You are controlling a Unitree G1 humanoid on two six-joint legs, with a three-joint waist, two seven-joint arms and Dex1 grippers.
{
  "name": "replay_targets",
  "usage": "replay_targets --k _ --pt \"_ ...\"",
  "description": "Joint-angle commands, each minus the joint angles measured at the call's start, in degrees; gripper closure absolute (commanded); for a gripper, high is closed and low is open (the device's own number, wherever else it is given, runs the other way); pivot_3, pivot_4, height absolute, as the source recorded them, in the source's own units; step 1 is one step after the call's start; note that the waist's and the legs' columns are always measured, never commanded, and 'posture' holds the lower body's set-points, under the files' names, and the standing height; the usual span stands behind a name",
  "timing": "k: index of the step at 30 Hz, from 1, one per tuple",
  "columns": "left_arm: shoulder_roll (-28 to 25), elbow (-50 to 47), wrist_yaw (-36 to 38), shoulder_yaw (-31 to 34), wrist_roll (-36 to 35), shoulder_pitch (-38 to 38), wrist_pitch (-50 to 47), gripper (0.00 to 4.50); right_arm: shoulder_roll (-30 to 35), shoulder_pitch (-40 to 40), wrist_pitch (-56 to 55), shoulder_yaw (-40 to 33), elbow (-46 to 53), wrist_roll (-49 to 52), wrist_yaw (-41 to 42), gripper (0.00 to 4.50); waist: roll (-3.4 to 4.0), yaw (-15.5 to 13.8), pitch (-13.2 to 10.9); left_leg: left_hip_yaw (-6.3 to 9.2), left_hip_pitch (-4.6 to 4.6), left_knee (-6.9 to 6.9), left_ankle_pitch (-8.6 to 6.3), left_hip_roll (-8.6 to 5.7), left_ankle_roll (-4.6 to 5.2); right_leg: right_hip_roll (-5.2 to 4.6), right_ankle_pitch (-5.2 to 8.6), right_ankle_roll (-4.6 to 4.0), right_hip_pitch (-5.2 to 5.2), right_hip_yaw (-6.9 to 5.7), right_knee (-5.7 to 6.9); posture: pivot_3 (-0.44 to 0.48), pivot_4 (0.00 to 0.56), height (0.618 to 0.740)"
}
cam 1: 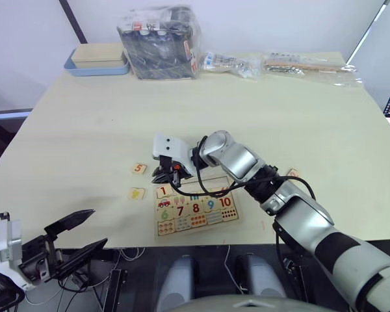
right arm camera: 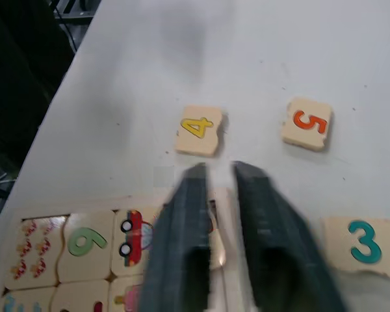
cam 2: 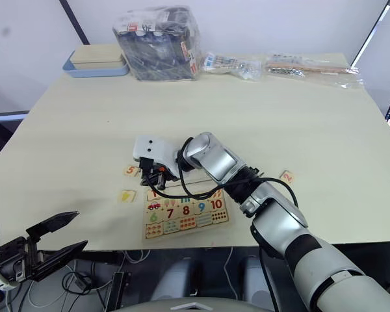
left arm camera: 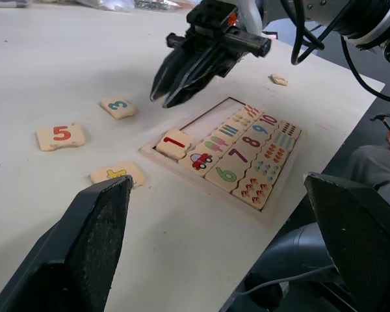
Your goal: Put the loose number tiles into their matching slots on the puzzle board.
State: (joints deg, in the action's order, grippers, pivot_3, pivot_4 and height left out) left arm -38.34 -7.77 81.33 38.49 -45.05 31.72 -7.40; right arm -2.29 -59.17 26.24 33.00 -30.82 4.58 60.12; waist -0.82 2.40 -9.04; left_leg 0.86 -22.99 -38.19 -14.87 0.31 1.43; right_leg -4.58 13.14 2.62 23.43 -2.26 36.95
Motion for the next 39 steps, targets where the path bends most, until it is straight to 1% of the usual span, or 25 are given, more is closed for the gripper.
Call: replay_targets --k 1,8,28,39 --pt "0.0 -0.6 0.1 1.6 -0.5 0.3 0.5 0.00 -0.9 -0.8 -2.3 -1.5 -0.8 -0.7 0.4 4.42 0.00 0.0 0.0 -0.06 0.04 0.03 0.00 0.05 0.00 0.04 0.00 -0.02 0.00 0.05 0.00 0.000 0.150 0.740" --pt "0.0 -0.4 0.2 1.6 -0.4 0.2 0.7 0.00 -1.1 -0.6 -4.4 -1.4 -3.3 -3.1 0.5 4.42 -0.01 0.0 0.0 -0.25 0.12 0.04 0.00 0.37 -0.01 0.33 0.03 -0.33 0.03 0.26 -0.02 0.000 0.150 0.740" --pt "0.0 0.0 0.3 1.8 -0.3 0.4 1.0 0.00 -2.1 0.2 -5.8 -1.7 -6.5 -7.0 -0.2 4.42 0.00 0.0 0.0 -0.42 0.14 0.07 -0.02 0.73 -0.03 0.47 -0.01 -0.48 0.08 0.37 -0.11 0.000 0.150 0.740" --pt "0.1 -0.1 0.3 1.8 -0.3 0.7 1.0 0.00 -2.2 1.3 -4.9 -1.2 -5.6 -7.9 1.0 4.42 -0.01 0.0 0.0 -0.49 0.13 0.17 -0.02 0.74 -0.03 0.46 -0.02 -0.49 0.16 0.45 -0.14 0.000 0.150 0.740"
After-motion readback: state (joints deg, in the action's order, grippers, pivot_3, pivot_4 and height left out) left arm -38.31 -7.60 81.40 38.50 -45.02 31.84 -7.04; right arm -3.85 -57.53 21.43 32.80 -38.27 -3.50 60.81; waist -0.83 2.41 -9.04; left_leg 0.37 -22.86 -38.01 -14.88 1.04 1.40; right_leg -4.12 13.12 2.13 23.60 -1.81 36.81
